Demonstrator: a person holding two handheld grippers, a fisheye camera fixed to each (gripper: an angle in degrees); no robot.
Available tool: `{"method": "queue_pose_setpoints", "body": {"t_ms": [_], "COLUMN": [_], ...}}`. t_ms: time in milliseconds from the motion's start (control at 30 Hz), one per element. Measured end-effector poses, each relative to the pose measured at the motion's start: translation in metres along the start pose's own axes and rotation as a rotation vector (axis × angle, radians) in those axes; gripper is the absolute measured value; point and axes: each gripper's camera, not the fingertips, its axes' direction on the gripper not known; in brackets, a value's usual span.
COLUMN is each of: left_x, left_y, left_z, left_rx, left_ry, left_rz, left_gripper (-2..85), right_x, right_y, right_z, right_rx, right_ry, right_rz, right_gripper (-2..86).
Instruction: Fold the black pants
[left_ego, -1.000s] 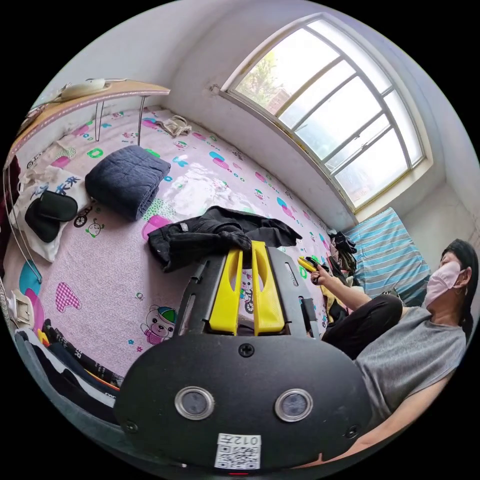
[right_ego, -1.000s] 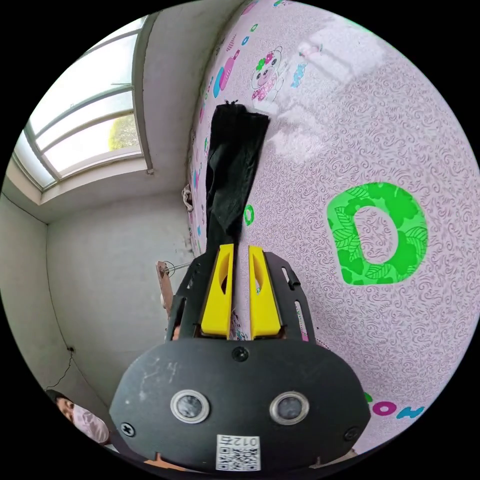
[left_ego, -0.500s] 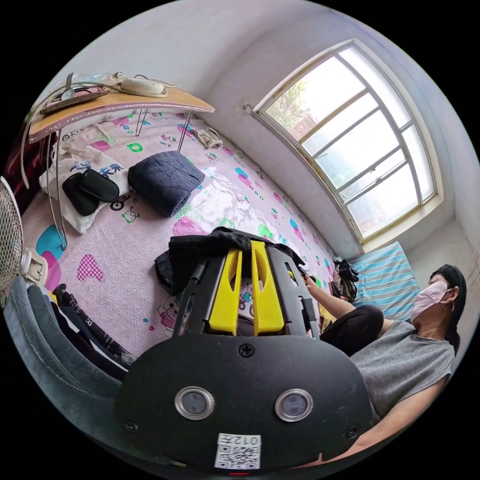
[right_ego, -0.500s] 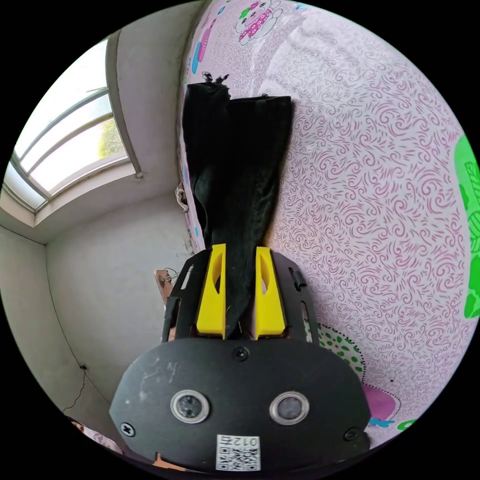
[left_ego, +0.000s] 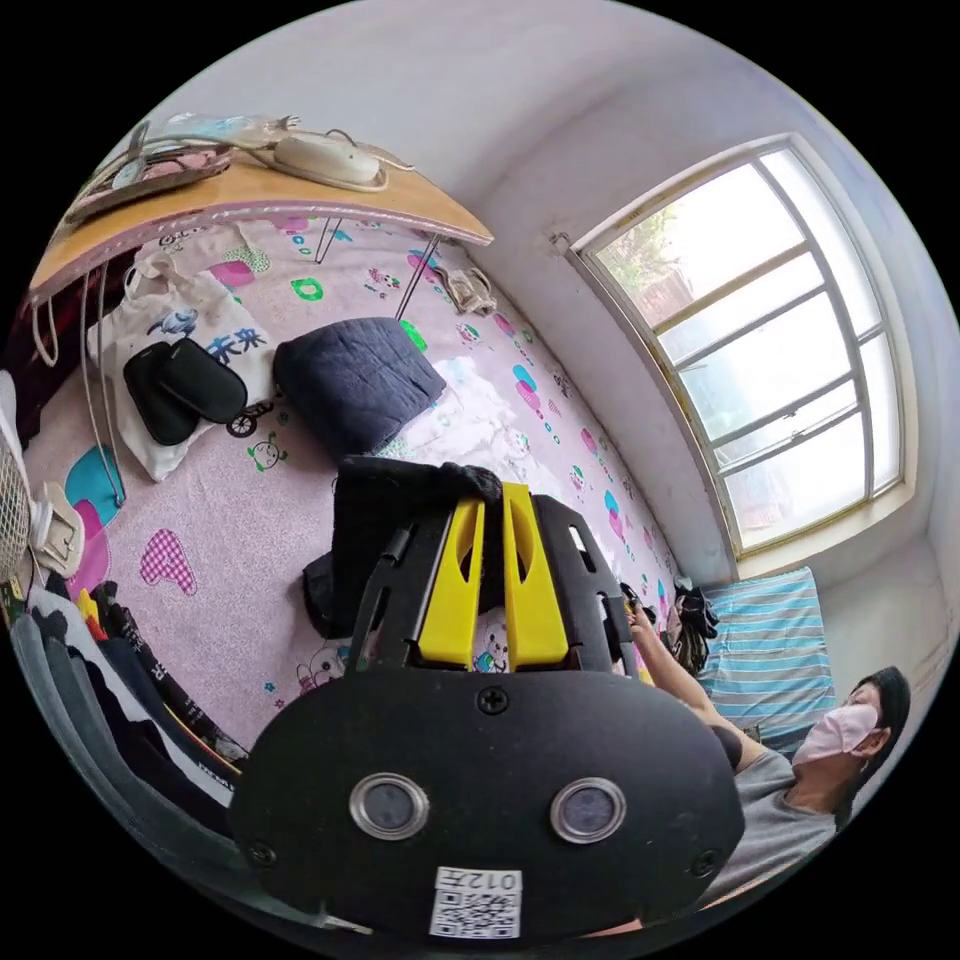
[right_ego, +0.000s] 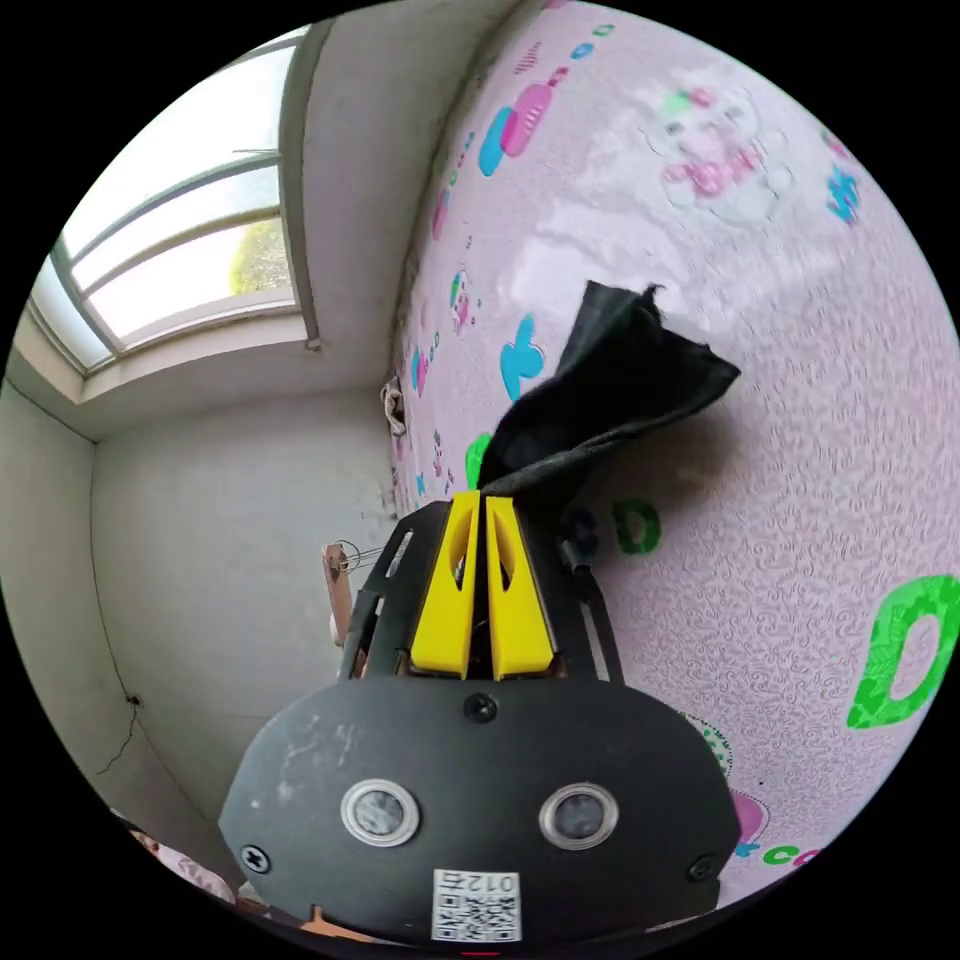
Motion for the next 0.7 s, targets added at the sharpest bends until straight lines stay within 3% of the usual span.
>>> {"method": "queue_pose_setpoints", "body": {"t_ms": [133,267,367,500,700], "left_x": [0.067,0.154,0.177,0.162,0.041], "left_y": [-0.070,-0.124,-0.134,-0.118,-0.045], "left_z": [0.022,0.020,0.022,0.070,0.203], "left_rx": [0.071,0.220,0.284,0.106,-0.248], "left_ry": [-0.013,0.100,0.189,0.106,0.016], "left_rz": [0.104,0.296,0.331,0.323,0.057], "left_gripper": [5.3,5.5,5.6,5.7,5.8], "right_x": [-0.150,-0.304,-0.366,-0.350,-0.157], "right_y": [-0.024,-0.018,0.006,0.030,0.068], "right_z": [-0.064,-0.159,-0.200,-0.223,-0.195], "right_rx": [0.167,0.366,0.418,0.397,0.228], "right_ry": [0.048,0.034,0.098,0.088,0.137], "right_rz": [-0.196,-0.481,-0.598,-0.592,-0.238], "right_gripper": [-0.6,-0.7,-0.7,-0.7,-0.6]}}
